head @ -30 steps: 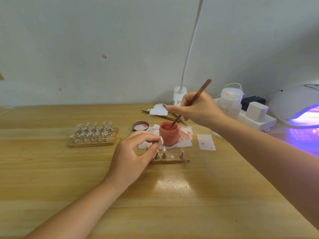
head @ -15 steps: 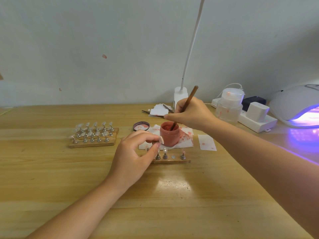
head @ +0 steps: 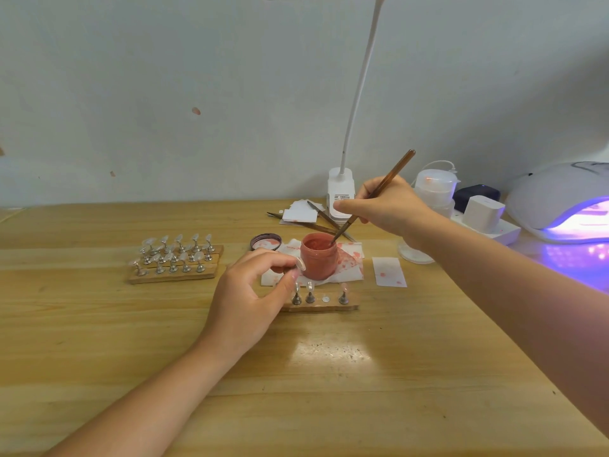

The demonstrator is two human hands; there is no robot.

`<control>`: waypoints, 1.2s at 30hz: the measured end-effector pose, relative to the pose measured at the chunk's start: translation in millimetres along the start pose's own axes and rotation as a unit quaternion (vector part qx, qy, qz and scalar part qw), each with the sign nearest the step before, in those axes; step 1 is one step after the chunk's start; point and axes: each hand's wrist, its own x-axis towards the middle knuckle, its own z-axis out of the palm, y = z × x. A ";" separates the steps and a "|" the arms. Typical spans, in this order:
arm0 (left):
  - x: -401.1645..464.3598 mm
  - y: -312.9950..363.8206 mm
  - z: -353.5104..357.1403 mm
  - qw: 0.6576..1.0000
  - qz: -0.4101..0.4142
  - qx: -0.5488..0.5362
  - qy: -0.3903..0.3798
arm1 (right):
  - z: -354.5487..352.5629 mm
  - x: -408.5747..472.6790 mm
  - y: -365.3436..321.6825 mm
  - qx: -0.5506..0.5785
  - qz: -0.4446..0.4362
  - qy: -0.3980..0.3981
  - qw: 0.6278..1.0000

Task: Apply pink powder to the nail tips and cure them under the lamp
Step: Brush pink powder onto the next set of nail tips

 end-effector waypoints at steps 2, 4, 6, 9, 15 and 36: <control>-0.2 -0.1 -0.1 1.000 0.000 -0.002 0.001 | -2.1 0.1 -0.3 -0.007 0.002 0.004 1.000; -0.3 -0.1 -0.4 1.000 0.003 -0.002 0.003 | -4.9 0.3 -0.7 -0.007 0.001 0.006 1.000; 0.0 -0.1 -0.2 1.000 0.006 0.000 0.004 | -8.3 0.7 -0.4 -0.011 0.001 0.011 1.000; 0.3 -0.7 0.2 1.000 0.009 -0.001 0.004 | -12.6 0.4 0.5 -0.023 0.005 0.027 0.999; 0.3 -0.8 0.3 1.000 0.008 -0.007 0.004 | -10.0 -24.6 -0.1 0.128 -0.037 0.068 0.989; -1.5 -6.0 4.6 0.996 0.070 0.049 -0.006 | 38.3 -105.7 30.2 0.068 -0.331 0.088 0.937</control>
